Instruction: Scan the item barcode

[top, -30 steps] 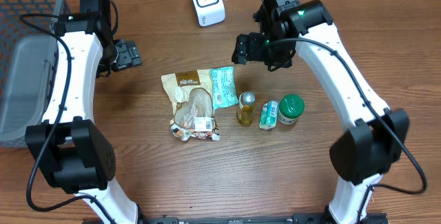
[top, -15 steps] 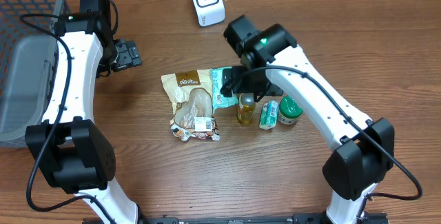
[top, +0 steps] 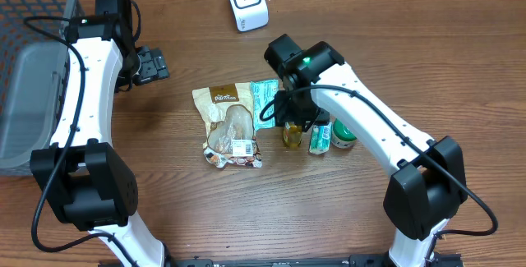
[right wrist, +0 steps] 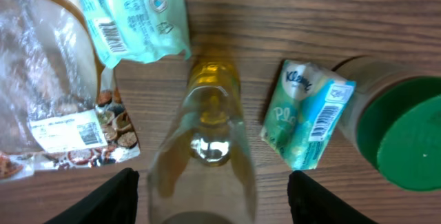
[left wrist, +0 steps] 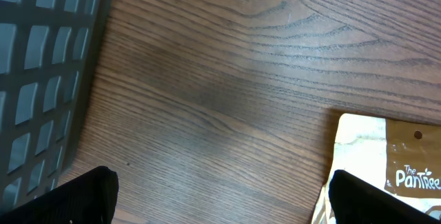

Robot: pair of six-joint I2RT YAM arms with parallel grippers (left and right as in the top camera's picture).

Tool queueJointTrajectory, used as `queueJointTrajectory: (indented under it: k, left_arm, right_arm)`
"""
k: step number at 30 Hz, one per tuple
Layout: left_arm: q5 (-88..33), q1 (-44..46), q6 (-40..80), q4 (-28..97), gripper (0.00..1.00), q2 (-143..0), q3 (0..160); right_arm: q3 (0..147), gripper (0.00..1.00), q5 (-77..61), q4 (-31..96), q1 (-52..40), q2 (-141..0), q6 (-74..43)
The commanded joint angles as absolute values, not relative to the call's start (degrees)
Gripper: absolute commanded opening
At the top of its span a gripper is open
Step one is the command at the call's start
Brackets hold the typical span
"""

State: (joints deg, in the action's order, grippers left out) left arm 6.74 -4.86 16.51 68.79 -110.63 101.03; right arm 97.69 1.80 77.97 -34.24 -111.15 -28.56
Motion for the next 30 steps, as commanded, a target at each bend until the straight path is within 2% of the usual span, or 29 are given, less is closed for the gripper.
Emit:
queueJointTrajectory:
  k: [1, 6, 9, 15, 30]
  left_arm:
    - [7.5, -4.8, 16.3, 68.8, 0.99, -109.7, 102.0]
    - [7.5, -4.8, 16.3, 68.8, 1.00, -109.7, 102.0]
    - [7.5, -4.8, 16.3, 68.8, 1.00, -109.7, 102.0]
    - [7.5, -4.8, 16.3, 68.8, 1.00, -109.7, 102.0]
    - [7.5, -4.7, 16.3, 68.8, 0.99, -109.7, 102.0]
  right_arm:
    - [97.4, 0.66, 2.3, 78.1, -35.7, -110.3, -28.8]
    - [97.4, 0.65, 2.5, 79.0, -36.1, -110.3, -28.8]
    - [97.4, 0.57, 2.5, 78.8, -36.1, -110.3, -28.8]
    - [97.4, 0.49, 2.5, 78.7, -36.1, -110.3, -28.8]
    - [97.4, 0.59, 5.2, 77.1, -36.1, -110.3, -28.7]
